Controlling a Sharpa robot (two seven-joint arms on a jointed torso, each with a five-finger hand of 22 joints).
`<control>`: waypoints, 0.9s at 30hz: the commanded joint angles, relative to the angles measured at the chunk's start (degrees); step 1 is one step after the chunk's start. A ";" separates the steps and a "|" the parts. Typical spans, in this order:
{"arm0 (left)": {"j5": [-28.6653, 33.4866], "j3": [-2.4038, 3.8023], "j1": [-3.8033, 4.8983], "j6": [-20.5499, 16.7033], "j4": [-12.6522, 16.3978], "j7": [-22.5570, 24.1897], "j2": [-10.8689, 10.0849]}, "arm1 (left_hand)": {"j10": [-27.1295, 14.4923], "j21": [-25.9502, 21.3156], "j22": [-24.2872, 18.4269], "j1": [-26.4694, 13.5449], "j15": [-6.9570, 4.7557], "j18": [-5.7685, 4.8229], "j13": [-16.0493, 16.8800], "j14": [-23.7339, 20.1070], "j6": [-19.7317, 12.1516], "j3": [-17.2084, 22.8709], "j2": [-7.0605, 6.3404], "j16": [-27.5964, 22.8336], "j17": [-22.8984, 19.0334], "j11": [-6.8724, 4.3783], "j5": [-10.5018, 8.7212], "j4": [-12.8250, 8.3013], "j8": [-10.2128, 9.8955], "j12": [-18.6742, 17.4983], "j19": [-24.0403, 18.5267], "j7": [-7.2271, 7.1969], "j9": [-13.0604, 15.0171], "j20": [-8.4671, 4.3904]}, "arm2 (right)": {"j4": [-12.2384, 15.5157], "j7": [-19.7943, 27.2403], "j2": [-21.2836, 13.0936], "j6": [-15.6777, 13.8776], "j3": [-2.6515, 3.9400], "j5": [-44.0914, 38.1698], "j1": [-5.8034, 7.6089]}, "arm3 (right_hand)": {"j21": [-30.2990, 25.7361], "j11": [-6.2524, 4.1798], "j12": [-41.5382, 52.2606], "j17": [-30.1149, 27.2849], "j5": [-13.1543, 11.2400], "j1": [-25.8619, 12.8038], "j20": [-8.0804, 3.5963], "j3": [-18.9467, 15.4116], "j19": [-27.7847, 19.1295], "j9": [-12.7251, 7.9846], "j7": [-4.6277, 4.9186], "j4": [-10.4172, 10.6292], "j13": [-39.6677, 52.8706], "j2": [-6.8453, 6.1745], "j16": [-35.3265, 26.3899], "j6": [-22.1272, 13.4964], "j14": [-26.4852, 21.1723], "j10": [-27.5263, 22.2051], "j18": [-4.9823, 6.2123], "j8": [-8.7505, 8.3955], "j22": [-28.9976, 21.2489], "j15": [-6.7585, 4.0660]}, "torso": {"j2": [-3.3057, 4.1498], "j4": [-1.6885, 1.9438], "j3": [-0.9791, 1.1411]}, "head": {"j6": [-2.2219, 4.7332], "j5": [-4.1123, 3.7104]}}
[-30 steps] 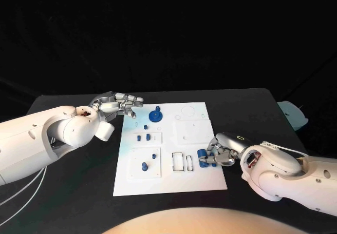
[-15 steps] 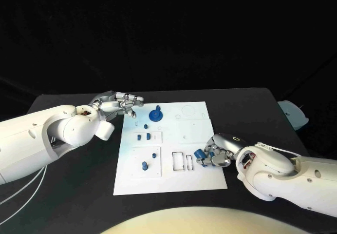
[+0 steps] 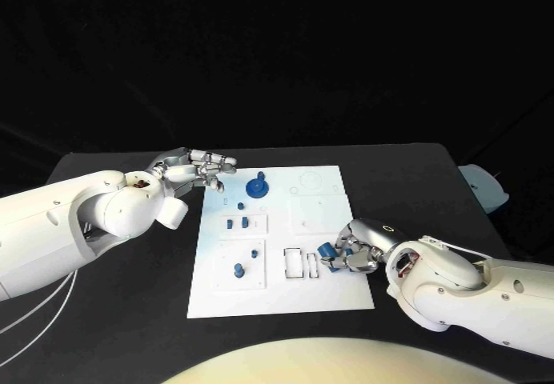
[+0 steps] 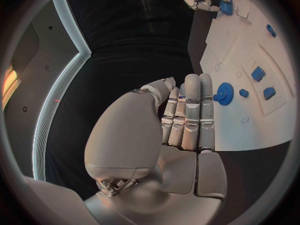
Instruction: Assemble the parts on the task board
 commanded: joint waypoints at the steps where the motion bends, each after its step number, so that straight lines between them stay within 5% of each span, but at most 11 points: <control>1: -0.06 0.04 0.02 1.00 0.17 0.09 0.02 | -0.29 -0.37 -0.08 -0.27 0.22 0.79 -0.09 -0.33 -0.38 -0.34 0.47 -0.33 -0.06 0.05 -0.12 0.13 0.39 0.27 -0.29 0.00 -0.02 0.03 | 0.59 -1.37 -0.44 -2.37 -0.12 0.79 -0.27 | 0.38 -0.48 0.28 8.58 0.91 1.05 -0.57 -0.08 4.13 0.55 -0.37 -0.38 9.53 0.75 0.31 0.61 4.79 2.27 -0.55 0.48 13.23 -0.48 | -0.07 -0.04 0.00 | 0.01 0.06; 13: -0.06 0.04 0.02 1.09 0.16 0.08 0.07 | -0.29 -0.37 -0.08 -0.27 0.22 0.79 -0.09 -0.33 -0.38 -0.34 0.47 -0.33 -0.06 0.05 -0.12 0.13 0.39 0.27 -0.29 0.00 -0.02 0.03 | 4.37 -0.67 -0.18 -6.55 0.28 3.11 0.99 | 1.31 -0.86 0.73 8.95 2.85 1.69 -0.87 -0.42 4.49 1.31 -0.80 -0.25 10.07 1.01 0.46 1.26 4.87 2.71 -0.76 1.01 13.59 -0.80 | 0.01 0.01 0.01 | 0.22 0.14; 27: -0.06 0.04 0.02 1.12 0.54 0.06 -0.09 | -0.29 -0.37 -0.08 -0.27 0.22 0.79 -0.09 -0.33 -0.38 -0.34 0.47 -0.33 -0.06 0.05 -0.12 0.13 0.39 0.27 -0.29 0.00 -0.02 0.03 | 2.39 -0.30 4.94 -2.44 0.30 6.10 1.02 | 1.24 -1.02 0.47 8.93 2.64 1.57 -1.04 -0.86 4.47 1.84 -0.94 -0.10 9.88 1.02 0.46 1.46 4.86 2.62 -0.74 1.27 13.59 -0.96 | 0.04 0.02 -0.02 | 0.11 0.45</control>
